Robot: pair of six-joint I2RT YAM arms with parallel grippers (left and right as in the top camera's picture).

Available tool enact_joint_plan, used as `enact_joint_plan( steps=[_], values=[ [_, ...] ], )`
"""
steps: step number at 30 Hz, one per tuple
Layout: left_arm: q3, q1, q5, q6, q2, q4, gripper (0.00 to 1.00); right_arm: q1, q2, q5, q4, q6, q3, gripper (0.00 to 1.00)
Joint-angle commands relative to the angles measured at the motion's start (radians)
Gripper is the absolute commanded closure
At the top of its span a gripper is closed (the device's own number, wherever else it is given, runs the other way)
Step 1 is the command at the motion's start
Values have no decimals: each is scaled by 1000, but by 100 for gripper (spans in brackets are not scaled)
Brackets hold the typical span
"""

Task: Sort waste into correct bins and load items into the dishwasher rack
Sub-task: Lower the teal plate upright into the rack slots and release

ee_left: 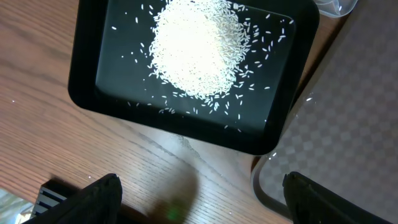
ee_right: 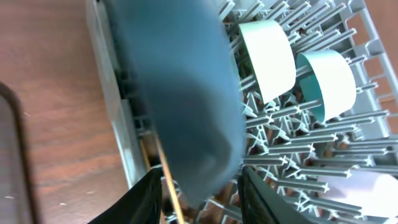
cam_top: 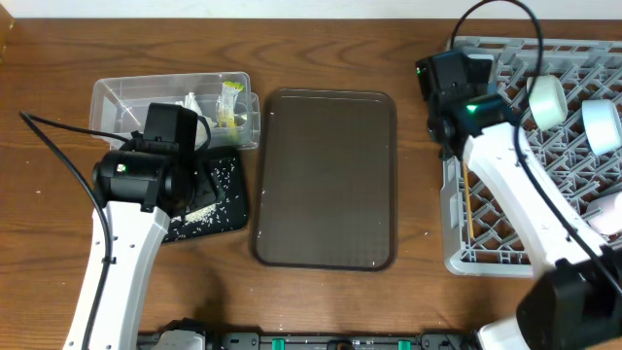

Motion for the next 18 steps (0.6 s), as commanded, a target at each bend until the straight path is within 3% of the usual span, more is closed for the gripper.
enact_joint_plan(
  steps=[1,9,14,18],
  values=[
    [-2,5,-22,-10,2,0,14,-27,-56,-36,-1,65,3,60],
    [-2,5,-22,-10,2,0,14,-96,-145,-79,-28,64,3,56],
    [-2,5,-22,-10,2,0,14,-195,-195,-240,-87,23,3,54],
    [-2,5,-23,-10,2,0,14,-298,-206,-402,-155,-40,3,46]
  ],
)
